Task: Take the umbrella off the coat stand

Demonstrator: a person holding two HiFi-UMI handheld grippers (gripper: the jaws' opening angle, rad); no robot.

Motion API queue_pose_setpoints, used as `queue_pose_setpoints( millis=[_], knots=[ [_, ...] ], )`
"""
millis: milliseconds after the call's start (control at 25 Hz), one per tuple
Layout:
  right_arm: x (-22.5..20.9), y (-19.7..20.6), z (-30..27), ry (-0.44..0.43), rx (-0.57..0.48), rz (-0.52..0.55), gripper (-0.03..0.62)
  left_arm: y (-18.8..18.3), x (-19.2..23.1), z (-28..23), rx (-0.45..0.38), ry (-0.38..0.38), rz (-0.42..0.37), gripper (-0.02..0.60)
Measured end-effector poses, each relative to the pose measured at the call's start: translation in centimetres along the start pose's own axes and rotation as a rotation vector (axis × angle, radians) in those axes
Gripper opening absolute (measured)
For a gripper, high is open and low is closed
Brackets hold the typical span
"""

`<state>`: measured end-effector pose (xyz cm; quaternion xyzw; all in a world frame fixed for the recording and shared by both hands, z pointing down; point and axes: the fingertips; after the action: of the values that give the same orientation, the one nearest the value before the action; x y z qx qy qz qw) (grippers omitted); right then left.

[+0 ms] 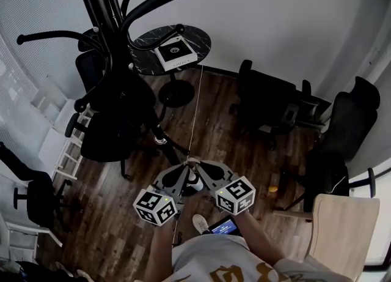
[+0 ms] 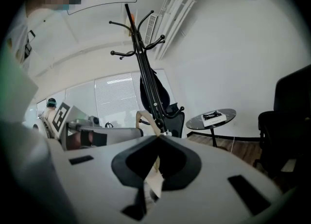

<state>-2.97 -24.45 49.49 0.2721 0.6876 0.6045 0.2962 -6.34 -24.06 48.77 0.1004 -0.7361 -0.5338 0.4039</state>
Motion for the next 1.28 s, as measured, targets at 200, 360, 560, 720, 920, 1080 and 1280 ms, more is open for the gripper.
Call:
queue_pose_setpoints(
  millis=[200, 360, 560, 720, 920, 1080, 1280],
  knots=[
    [0.4, -0.4, 1.4, 0.003, -0.005, 0.005, 0.017, 0.1, -1.5, 0.6, -0.01, 0.004, -0.002, 0.021],
    [1.1, -0.5, 2.7, 0.003, 0.0, 0.015, 0.017, 0.5, -2.4, 1.0, -0.016, 0.003, -0.001, 0.021],
    [2.2, -0.8, 4.7, 0.001, -0.006, 0.025, 0.017, 1.1, -4.4, 1.7, -0.024, 0.006, -0.005, 0.021],
    [3.3, -0.8, 6.5, 0.004, -0.007, 0.025, 0.017, 1.9, -6.0, 2.9, -0.025, 0.003, -0.005, 0.021],
    [4.8, -0.6, 8.8, 0.01, -0.011, 0.036, 0.017, 3.0, -8.0, 4.5, -0.034, 0.004, -0.005, 0.021],
    [6.0, -0.6, 10.6, 0.02, -0.019, 0.037, 0.017, 3.6, -9.6, 5.7, -0.037, 0.011, -0.009, 0.021],
    [7.4, -0.4, 13.0, 0.018, -0.028, 0.039, 0.017, 4.7, -11.6, 6.9, -0.035, 0.009, -0.015, 0.021]
  ],
)
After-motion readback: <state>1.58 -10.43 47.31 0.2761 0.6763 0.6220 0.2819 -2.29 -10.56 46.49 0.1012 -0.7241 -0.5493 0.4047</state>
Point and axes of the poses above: the fingertips, and each gripper's own axes: z backward along the fingers, x to its left, y out of its underside, and after that the axes turned 11 degrees about z, right-handed
